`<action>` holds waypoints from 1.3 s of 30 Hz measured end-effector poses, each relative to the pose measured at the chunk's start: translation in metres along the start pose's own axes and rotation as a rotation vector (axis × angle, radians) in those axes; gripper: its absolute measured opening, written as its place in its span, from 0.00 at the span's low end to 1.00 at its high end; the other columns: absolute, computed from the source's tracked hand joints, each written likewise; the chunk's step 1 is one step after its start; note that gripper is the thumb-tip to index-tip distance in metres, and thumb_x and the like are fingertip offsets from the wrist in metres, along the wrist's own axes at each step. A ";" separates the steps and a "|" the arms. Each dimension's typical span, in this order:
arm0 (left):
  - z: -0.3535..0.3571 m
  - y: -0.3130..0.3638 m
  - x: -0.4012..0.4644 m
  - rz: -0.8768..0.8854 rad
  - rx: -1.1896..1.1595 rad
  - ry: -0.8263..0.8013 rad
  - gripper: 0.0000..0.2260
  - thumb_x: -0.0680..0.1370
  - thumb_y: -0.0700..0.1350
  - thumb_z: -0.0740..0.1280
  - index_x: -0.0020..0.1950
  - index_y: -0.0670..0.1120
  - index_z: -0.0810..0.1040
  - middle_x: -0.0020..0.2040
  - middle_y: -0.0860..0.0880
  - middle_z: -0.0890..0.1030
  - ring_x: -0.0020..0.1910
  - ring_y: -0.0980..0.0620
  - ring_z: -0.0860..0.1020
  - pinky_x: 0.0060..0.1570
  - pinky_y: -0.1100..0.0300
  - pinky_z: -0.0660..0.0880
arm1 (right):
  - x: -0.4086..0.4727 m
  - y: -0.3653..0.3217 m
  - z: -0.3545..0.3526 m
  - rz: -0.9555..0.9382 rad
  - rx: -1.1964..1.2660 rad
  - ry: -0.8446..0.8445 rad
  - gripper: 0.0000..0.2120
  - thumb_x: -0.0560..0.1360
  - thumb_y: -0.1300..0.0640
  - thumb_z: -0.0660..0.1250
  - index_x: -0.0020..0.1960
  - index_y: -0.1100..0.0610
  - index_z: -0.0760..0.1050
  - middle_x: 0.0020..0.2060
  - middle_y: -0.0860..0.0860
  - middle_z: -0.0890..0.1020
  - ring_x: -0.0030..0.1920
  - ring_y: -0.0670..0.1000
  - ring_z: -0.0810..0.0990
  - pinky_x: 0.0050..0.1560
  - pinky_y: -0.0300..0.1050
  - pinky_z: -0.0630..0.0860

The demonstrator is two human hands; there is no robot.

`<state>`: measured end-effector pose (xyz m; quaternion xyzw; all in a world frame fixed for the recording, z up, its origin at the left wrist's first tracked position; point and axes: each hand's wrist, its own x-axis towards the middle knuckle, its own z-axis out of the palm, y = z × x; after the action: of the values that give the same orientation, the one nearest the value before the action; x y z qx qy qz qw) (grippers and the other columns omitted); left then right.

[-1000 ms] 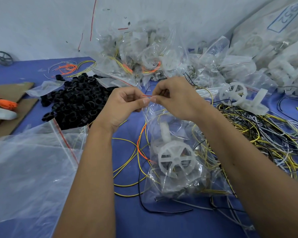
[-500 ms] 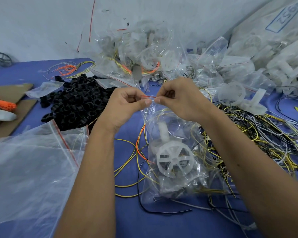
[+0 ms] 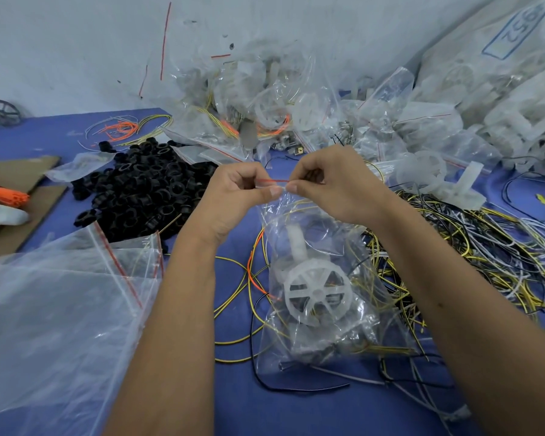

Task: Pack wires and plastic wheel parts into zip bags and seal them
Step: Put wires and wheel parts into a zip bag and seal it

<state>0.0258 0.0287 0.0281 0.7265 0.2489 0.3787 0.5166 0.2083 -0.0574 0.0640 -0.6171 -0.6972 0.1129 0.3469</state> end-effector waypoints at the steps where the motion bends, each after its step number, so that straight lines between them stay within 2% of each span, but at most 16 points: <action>1: -0.001 0.000 0.000 -0.004 0.002 -0.007 0.09 0.75 0.32 0.74 0.38 0.42 0.79 0.34 0.49 0.77 0.39 0.51 0.75 0.44 0.62 0.74 | -0.001 0.002 0.000 0.013 0.008 -0.015 0.05 0.76 0.57 0.75 0.41 0.55 0.84 0.32 0.50 0.82 0.30 0.43 0.73 0.35 0.33 0.70; 5: -0.007 -0.003 -0.002 -0.035 0.004 -0.001 0.06 0.75 0.33 0.74 0.41 0.40 0.80 0.36 0.48 0.79 0.40 0.50 0.75 0.45 0.60 0.74 | -0.007 0.010 -0.005 0.065 0.031 -0.016 0.04 0.76 0.57 0.74 0.42 0.55 0.84 0.32 0.48 0.82 0.31 0.43 0.74 0.35 0.30 0.70; 8: -0.004 -0.003 -0.002 -0.059 -0.026 -0.024 0.06 0.75 0.34 0.74 0.42 0.43 0.82 0.36 0.51 0.83 0.38 0.55 0.79 0.44 0.63 0.77 | -0.009 0.008 -0.007 0.043 0.020 0.013 0.04 0.76 0.58 0.74 0.43 0.55 0.84 0.35 0.49 0.84 0.36 0.49 0.80 0.41 0.39 0.75; 10: 0.001 -0.002 -0.001 -0.048 -0.025 -0.030 0.06 0.74 0.35 0.76 0.41 0.43 0.82 0.36 0.50 0.82 0.37 0.55 0.79 0.43 0.63 0.77 | -0.009 0.006 -0.006 0.021 0.008 0.022 0.04 0.76 0.58 0.74 0.42 0.55 0.84 0.35 0.49 0.84 0.38 0.50 0.81 0.44 0.43 0.77; 15: 0.006 -0.001 0.001 -0.008 0.014 -0.013 0.07 0.71 0.39 0.75 0.36 0.42 0.78 0.31 0.54 0.78 0.35 0.57 0.75 0.42 0.65 0.72 | -0.009 0.009 -0.007 0.035 0.022 0.017 0.03 0.75 0.58 0.75 0.44 0.57 0.85 0.37 0.52 0.85 0.37 0.52 0.81 0.43 0.46 0.77; 17: 0.004 -0.003 0.001 -0.018 0.040 -0.028 0.09 0.72 0.37 0.76 0.36 0.43 0.78 0.32 0.54 0.77 0.35 0.57 0.74 0.41 0.65 0.71 | -0.011 0.014 -0.010 0.053 0.029 0.024 0.03 0.75 0.58 0.76 0.45 0.58 0.86 0.37 0.52 0.85 0.37 0.52 0.81 0.43 0.46 0.78; 19: 0.003 -0.005 0.001 -0.033 0.050 -0.035 0.07 0.74 0.35 0.76 0.39 0.43 0.81 0.34 0.53 0.80 0.36 0.57 0.77 0.42 0.64 0.74 | -0.013 0.017 -0.012 0.052 0.022 0.038 0.03 0.75 0.59 0.76 0.46 0.58 0.86 0.38 0.51 0.86 0.40 0.52 0.83 0.46 0.45 0.79; 21: 0.006 -0.005 0.002 -0.042 0.046 -0.021 0.04 0.75 0.36 0.76 0.42 0.42 0.83 0.37 0.49 0.83 0.37 0.55 0.80 0.43 0.62 0.76 | -0.014 0.017 -0.012 0.024 -0.010 0.027 0.02 0.75 0.59 0.75 0.45 0.58 0.86 0.38 0.49 0.85 0.39 0.46 0.81 0.45 0.38 0.77; 24: 0.012 -0.004 0.002 -0.001 0.068 0.004 0.06 0.74 0.36 0.77 0.39 0.41 0.81 0.36 0.45 0.80 0.36 0.53 0.77 0.42 0.62 0.74 | -0.013 0.015 -0.012 0.000 -0.039 0.017 0.02 0.75 0.59 0.75 0.44 0.57 0.85 0.35 0.45 0.82 0.36 0.40 0.77 0.42 0.29 0.72; 27: 0.010 -0.002 0.003 0.028 0.068 0.006 0.07 0.74 0.34 0.76 0.38 0.41 0.81 0.35 0.43 0.79 0.36 0.52 0.76 0.42 0.62 0.73 | -0.013 0.015 -0.013 -0.001 -0.014 0.026 0.02 0.75 0.59 0.75 0.43 0.56 0.84 0.35 0.44 0.82 0.36 0.39 0.78 0.41 0.28 0.71; 30: 0.007 -0.001 0.002 0.006 0.107 -0.003 0.05 0.74 0.34 0.76 0.40 0.40 0.82 0.38 0.37 0.82 0.38 0.50 0.79 0.44 0.59 0.76 | -0.015 0.018 -0.012 0.026 -0.004 0.028 0.02 0.76 0.59 0.75 0.45 0.58 0.85 0.37 0.48 0.84 0.37 0.44 0.79 0.40 0.32 0.74; 32: 0.008 -0.001 0.002 -0.011 0.134 -0.015 0.03 0.74 0.34 0.77 0.44 0.39 0.84 0.41 0.39 0.85 0.41 0.51 0.83 0.48 0.59 0.79 | -0.017 0.021 -0.013 0.039 0.003 0.026 0.02 0.76 0.60 0.75 0.44 0.58 0.85 0.37 0.50 0.84 0.37 0.46 0.79 0.41 0.36 0.75; 34: 0.009 -0.001 0.001 -0.005 0.150 -0.007 0.04 0.73 0.35 0.77 0.45 0.36 0.85 0.43 0.39 0.86 0.43 0.52 0.84 0.51 0.59 0.80 | -0.017 0.021 -0.013 0.028 -0.027 0.005 0.02 0.76 0.59 0.74 0.45 0.57 0.85 0.38 0.49 0.84 0.37 0.46 0.79 0.41 0.33 0.74; 36: 0.011 0.001 0.001 0.008 0.147 -0.013 0.03 0.73 0.35 0.77 0.43 0.38 0.84 0.40 0.38 0.85 0.41 0.52 0.82 0.48 0.61 0.78 | -0.015 0.019 -0.012 0.019 -0.050 -0.012 0.03 0.76 0.58 0.74 0.46 0.57 0.84 0.39 0.49 0.84 0.39 0.46 0.80 0.42 0.33 0.74; 39: 0.010 0.000 0.004 0.022 0.141 -0.023 0.07 0.74 0.32 0.76 0.40 0.43 0.83 0.35 0.48 0.82 0.37 0.57 0.78 0.43 0.65 0.74 | -0.014 0.018 -0.011 0.010 -0.069 -0.010 0.05 0.77 0.57 0.73 0.47 0.58 0.84 0.39 0.51 0.84 0.42 0.50 0.81 0.46 0.42 0.76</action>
<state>0.0356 0.0261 0.0271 0.7680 0.2609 0.3574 0.4629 0.2292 -0.0695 0.0572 -0.6317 -0.6993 0.0934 0.3214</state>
